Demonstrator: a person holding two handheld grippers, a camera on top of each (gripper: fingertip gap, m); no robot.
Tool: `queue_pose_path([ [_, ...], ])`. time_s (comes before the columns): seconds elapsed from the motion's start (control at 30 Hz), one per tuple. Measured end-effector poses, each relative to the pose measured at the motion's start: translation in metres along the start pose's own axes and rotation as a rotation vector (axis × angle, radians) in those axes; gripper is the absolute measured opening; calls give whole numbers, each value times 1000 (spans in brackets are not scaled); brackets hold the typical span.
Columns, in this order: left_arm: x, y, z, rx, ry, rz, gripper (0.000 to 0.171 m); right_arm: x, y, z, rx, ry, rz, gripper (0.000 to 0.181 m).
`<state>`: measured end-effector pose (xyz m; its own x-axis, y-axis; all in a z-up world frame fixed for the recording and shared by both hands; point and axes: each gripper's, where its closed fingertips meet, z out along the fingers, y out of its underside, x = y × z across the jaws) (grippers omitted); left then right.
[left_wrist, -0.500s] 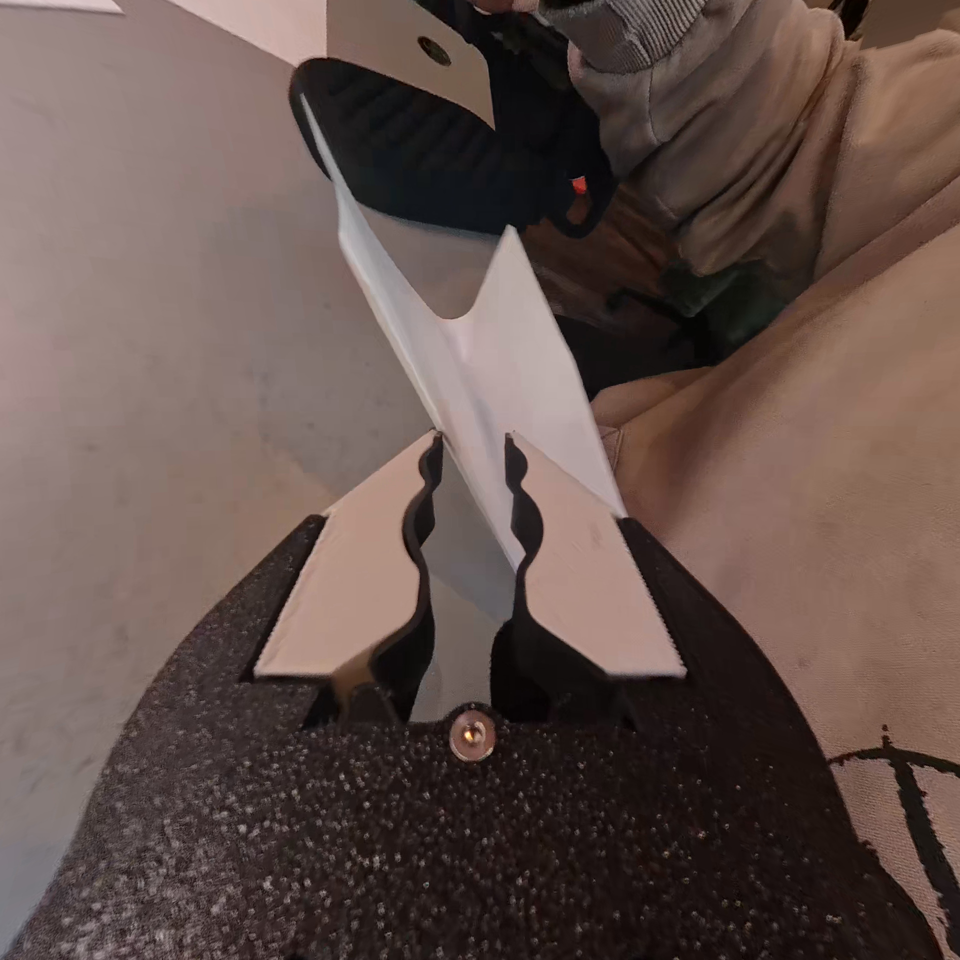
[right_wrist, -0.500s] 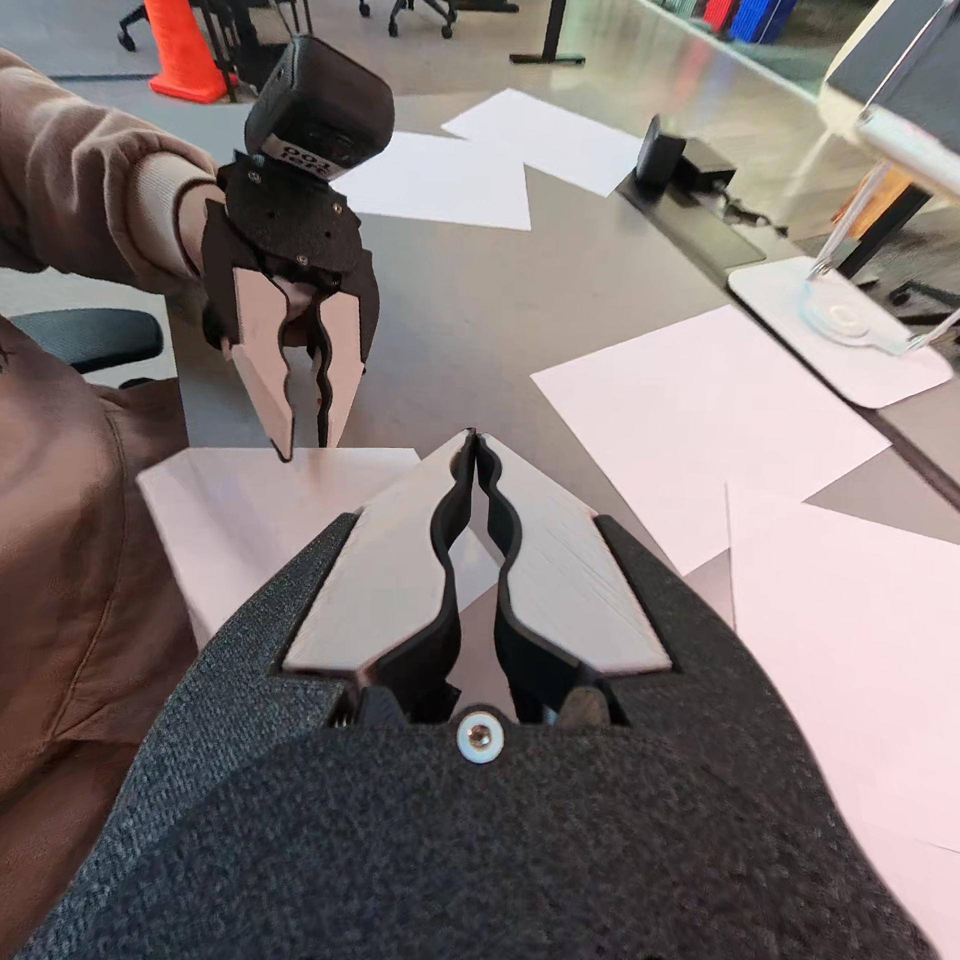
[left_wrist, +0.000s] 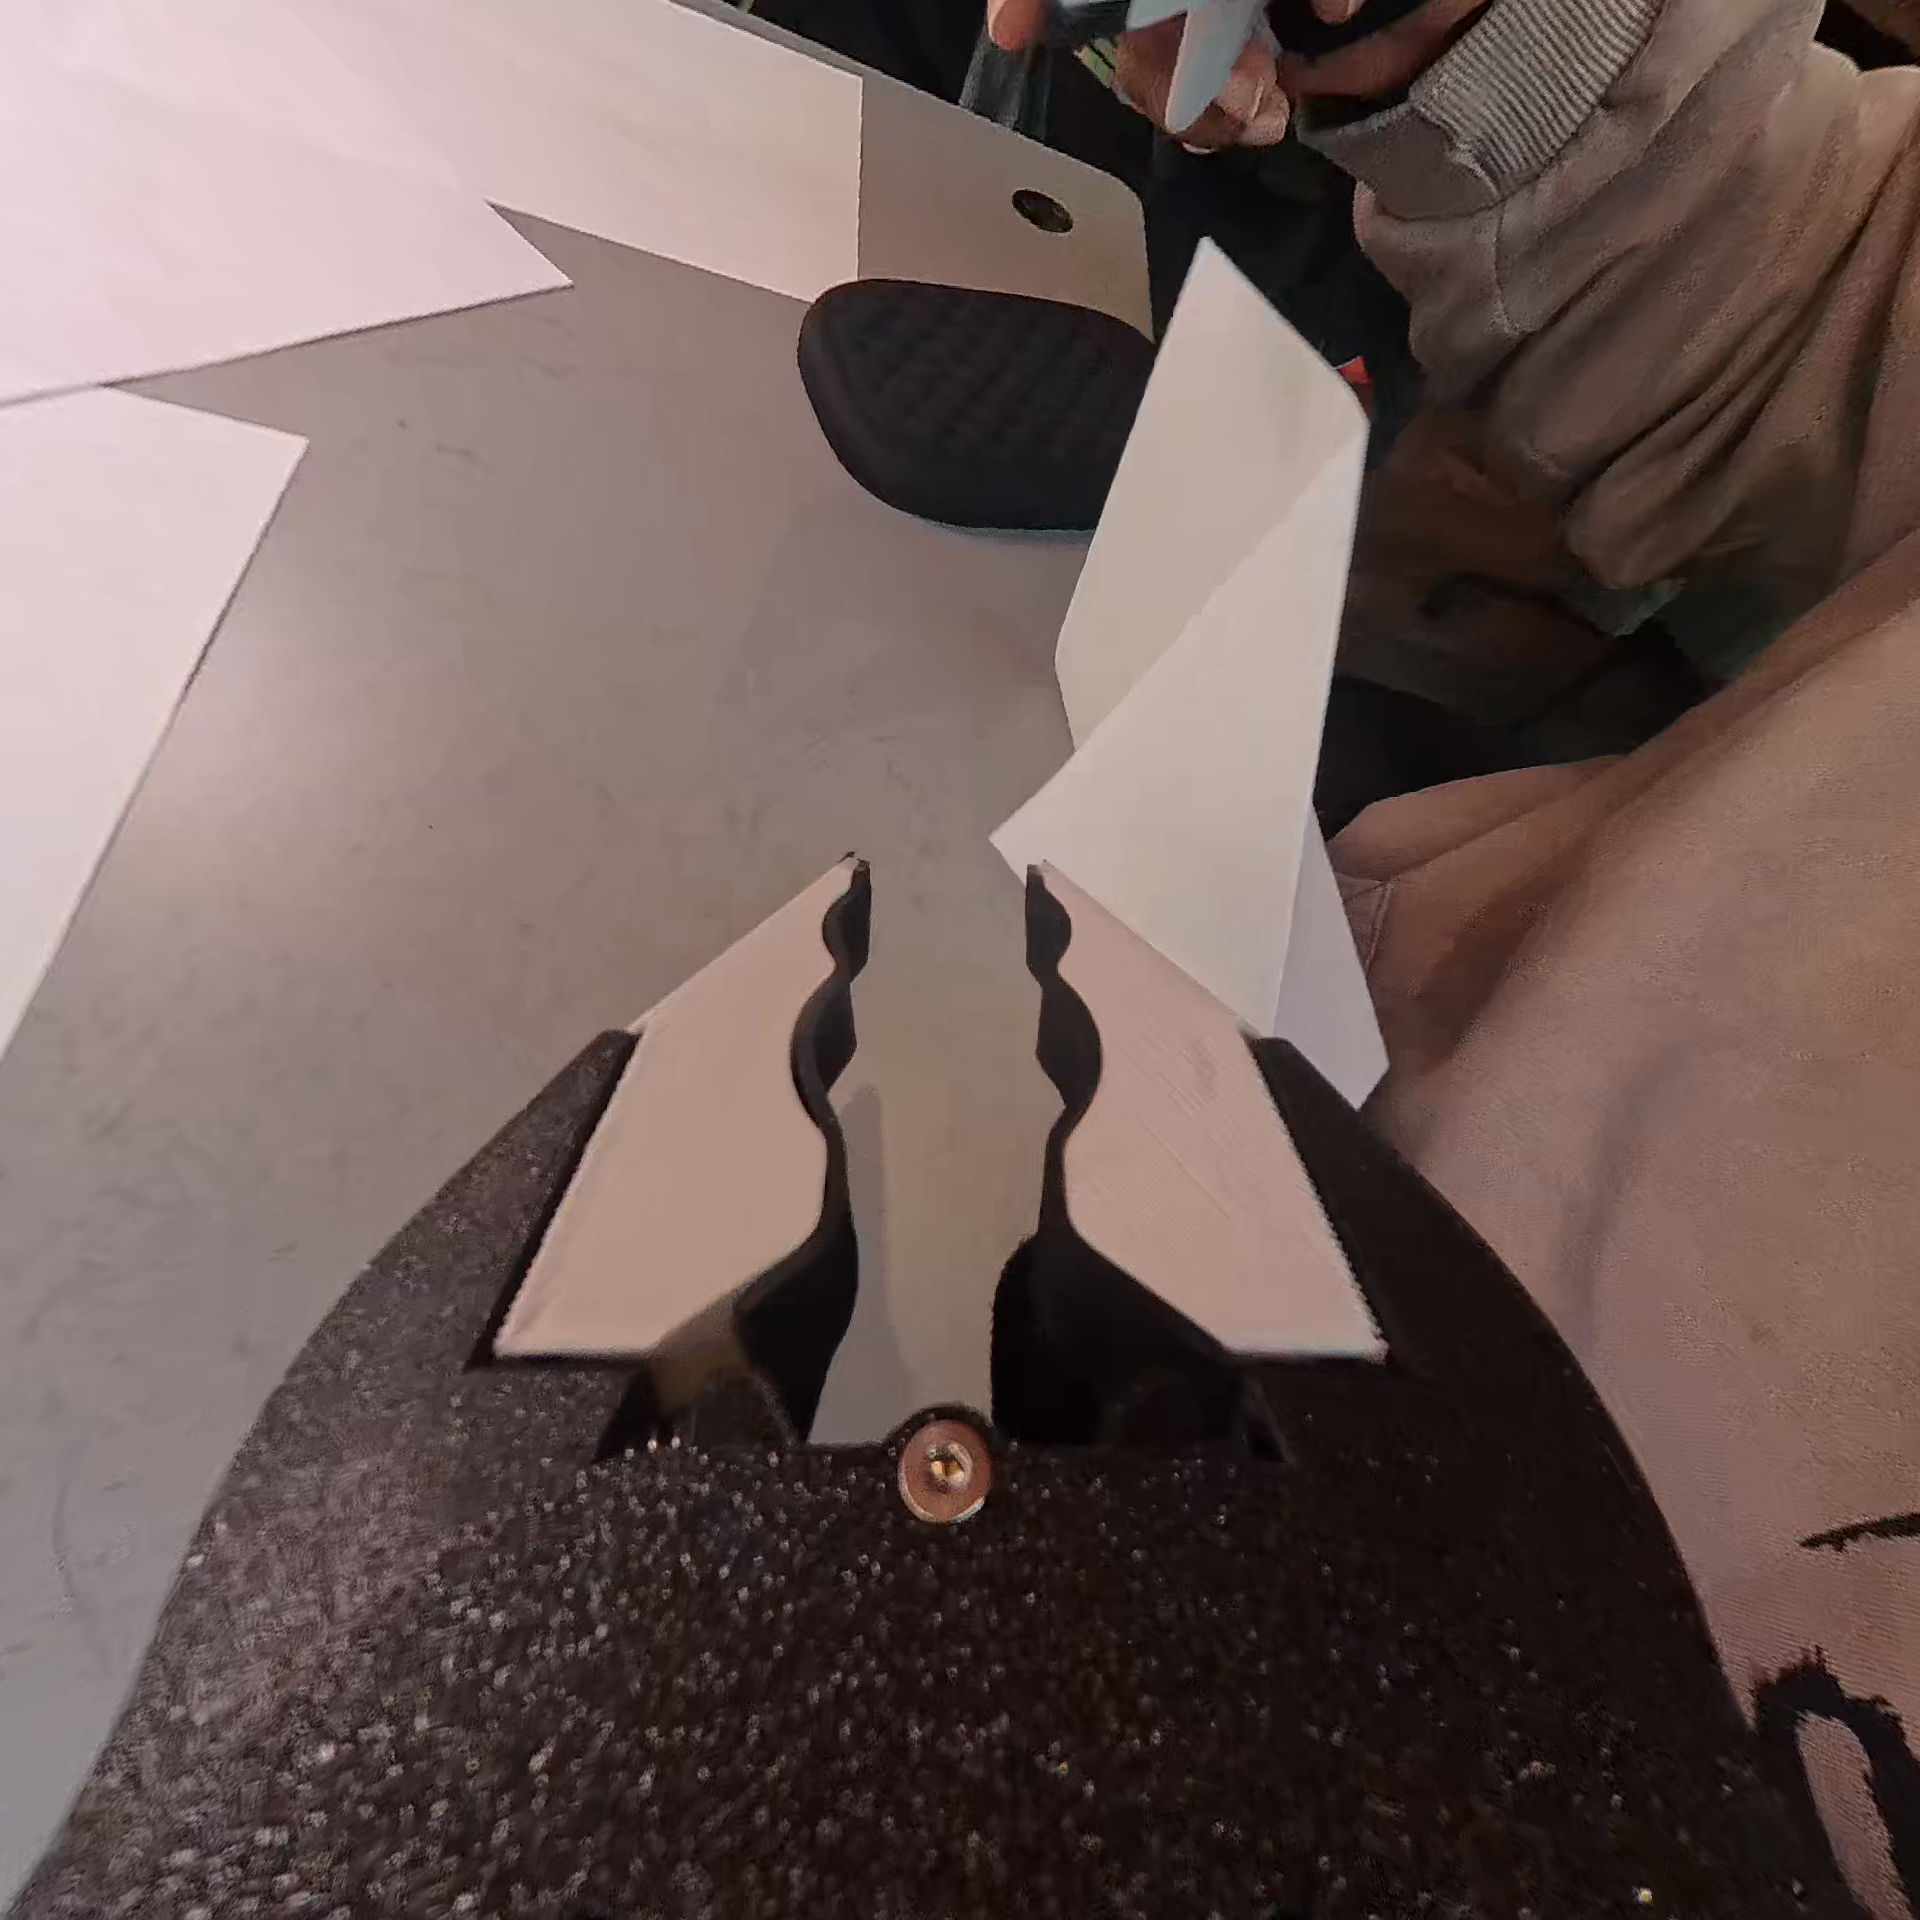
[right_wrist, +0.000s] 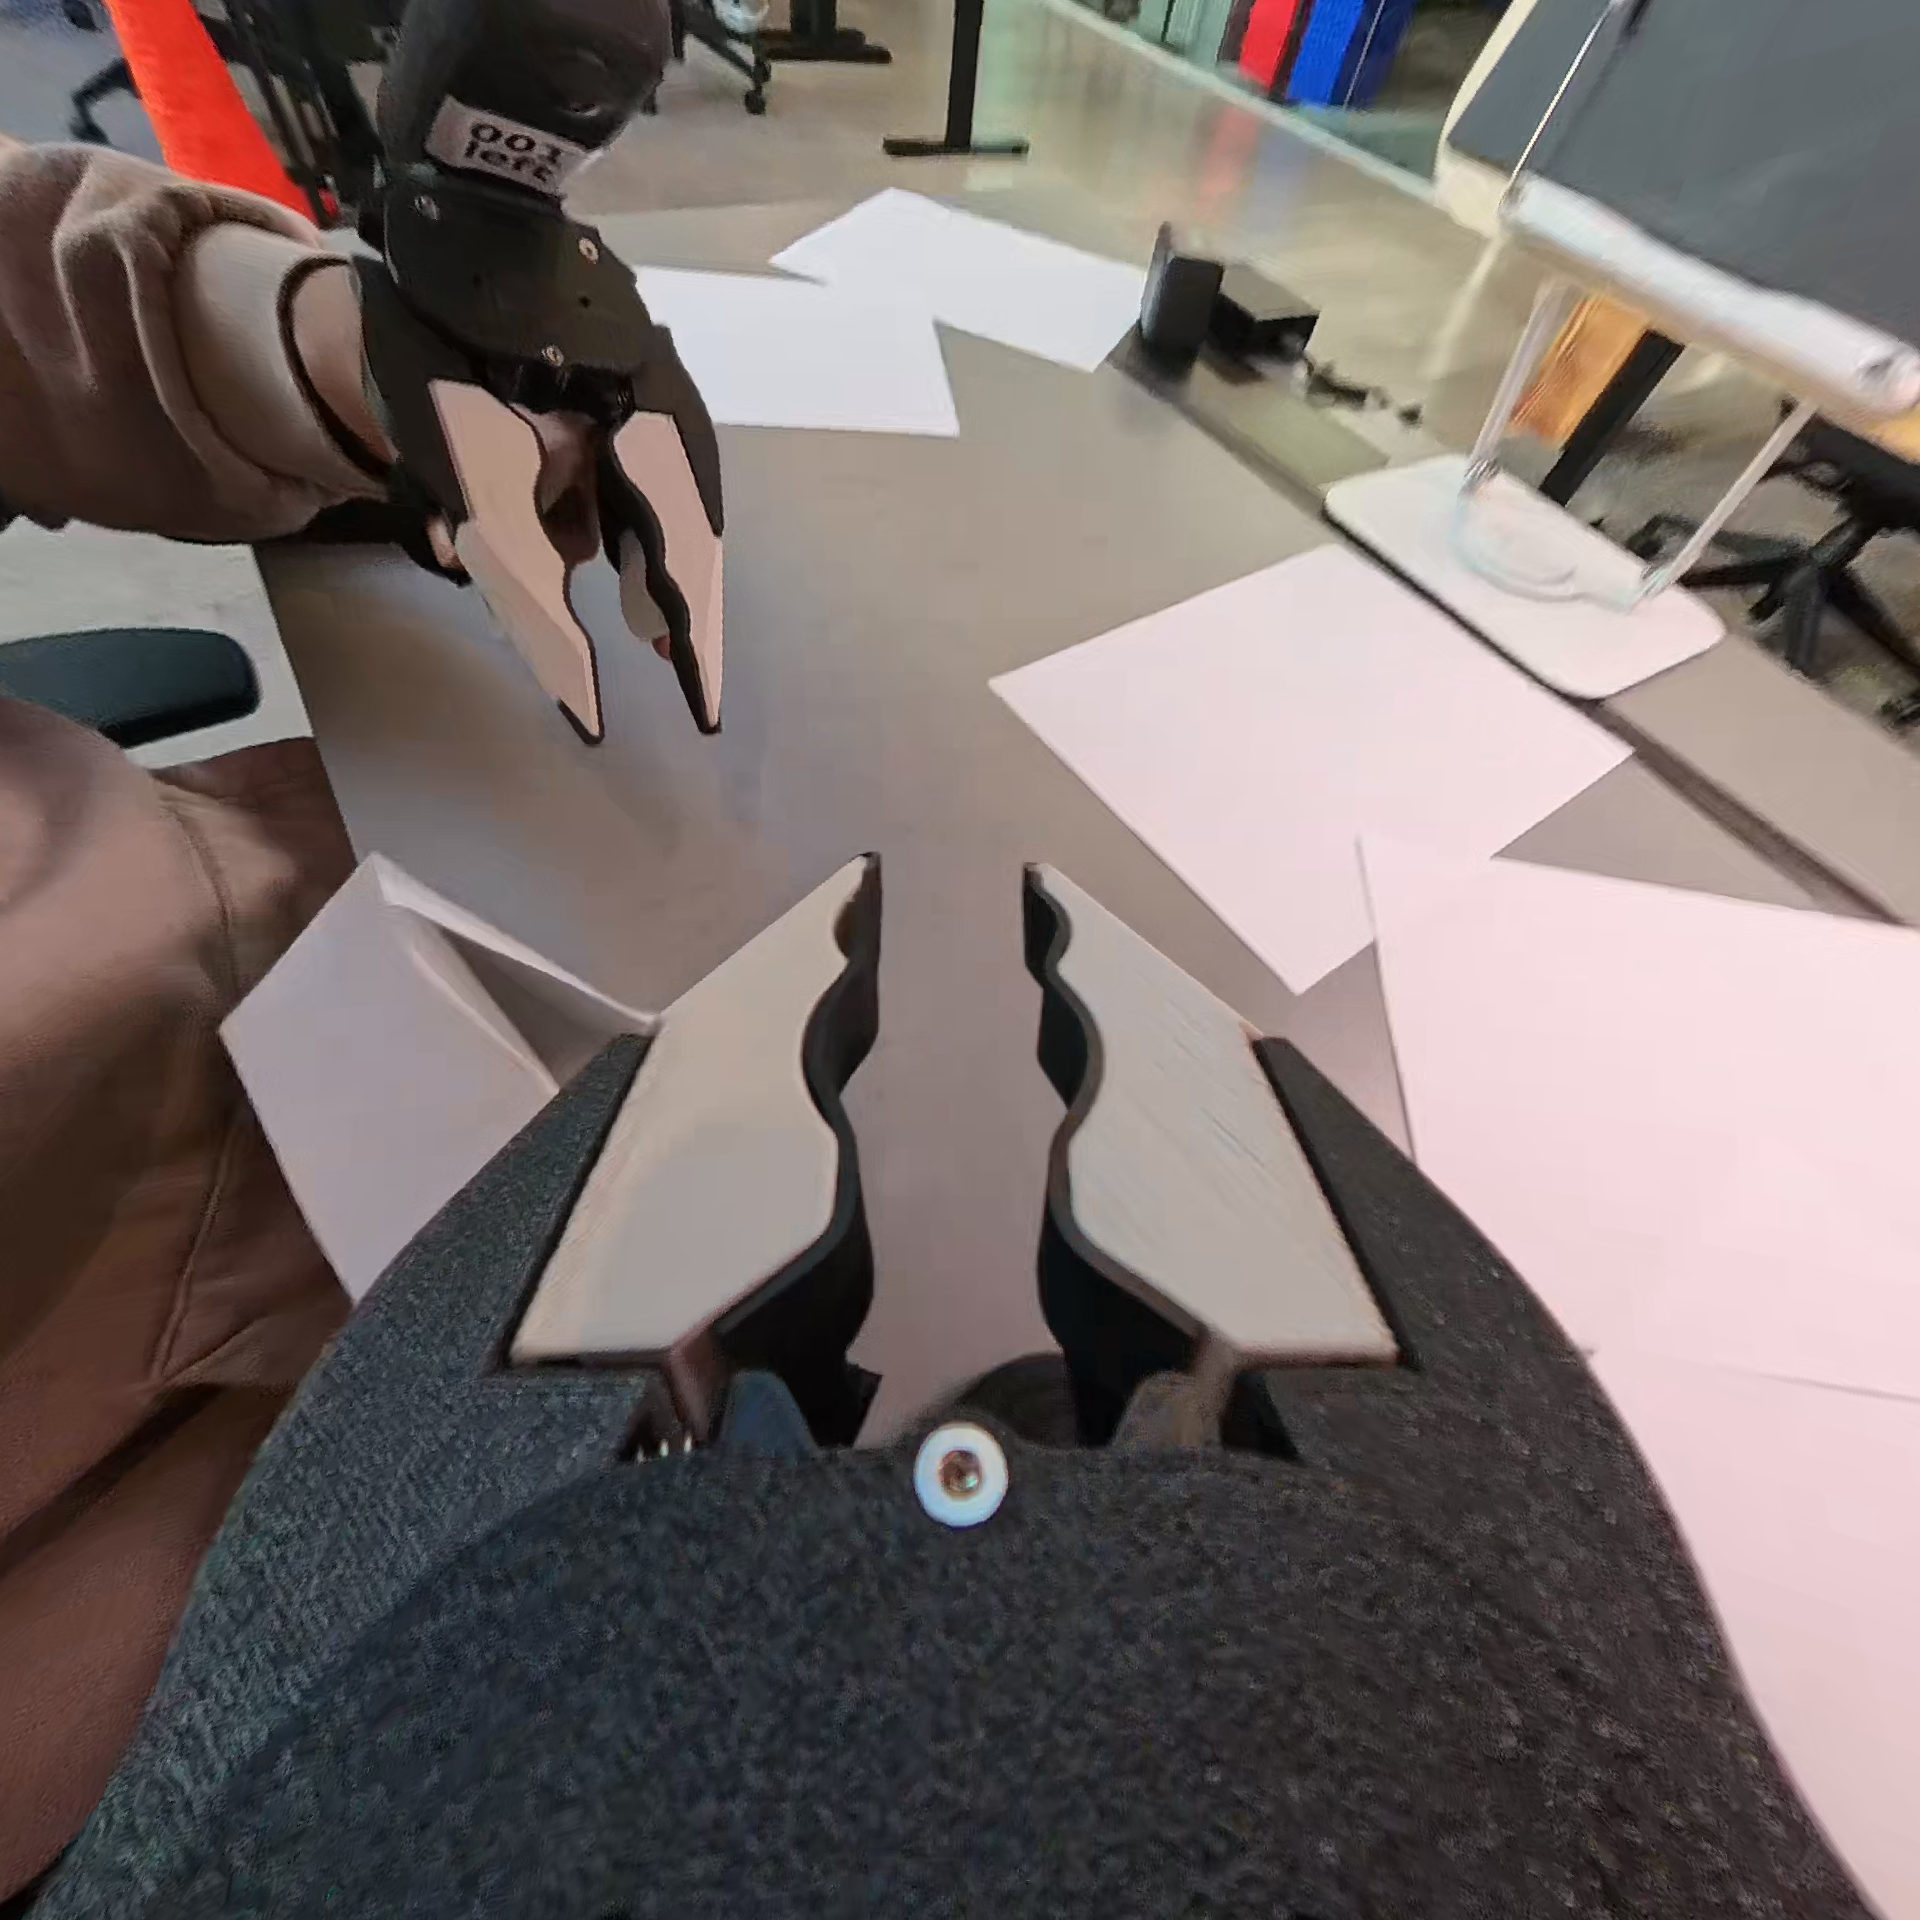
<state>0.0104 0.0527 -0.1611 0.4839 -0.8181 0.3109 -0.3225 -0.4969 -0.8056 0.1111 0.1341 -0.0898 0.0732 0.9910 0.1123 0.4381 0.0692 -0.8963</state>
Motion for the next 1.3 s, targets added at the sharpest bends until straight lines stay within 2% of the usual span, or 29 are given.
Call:
queue_pose_path([
  [0.1,17,14,10,-14,98,-120,45,-9,44,2,-167,-116,97,60],
  [0.2,44,27,30,-60,161,-98,56,-48,89,-3,-329,-339,108,81],
  [0.27,63,32,41,-82,191,-49,58,-69,99,-12,-350,-430,122,90],
  [0.37,85,38,52,-115,235,13,60,-96,92,-36,-324,-536,152,93],
  [0.43,87,43,56,-150,218,71,60,-108,100,-50,-366,-514,86,94],
  [0.53,84,55,59,-203,188,130,60,-122,103,-73,-331,-456,81,95],
  [0.63,82,59,56,-196,179,135,60,-119,107,-101,-250,-305,125,95],
  [0.7,76,62,54,-198,164,114,55,-137,123,-111,-273,-280,167,98],
  [0.83,72,74,55,-248,149,115,46,-179,170,-90,-412,-276,168,99],
  [0.93,70,85,59,-306,112,177,37,-177,195,-63,-449,-156,-9,100],
  [1.0,71,87,58,-318,97,195,29,-154,183,-51,-373,7,-189,95],
  [1.07,71,88,57,-318,89,178,24,-145,169,-47,-312,104,-335,93],
  [1.17,70,89,56,-299,96,147,19,-152,150,-36,-242,140,-520,80],
  [1.3,72,85,52,-283,146,72,12,-165,129,-21,-142,98,-625,27],
])
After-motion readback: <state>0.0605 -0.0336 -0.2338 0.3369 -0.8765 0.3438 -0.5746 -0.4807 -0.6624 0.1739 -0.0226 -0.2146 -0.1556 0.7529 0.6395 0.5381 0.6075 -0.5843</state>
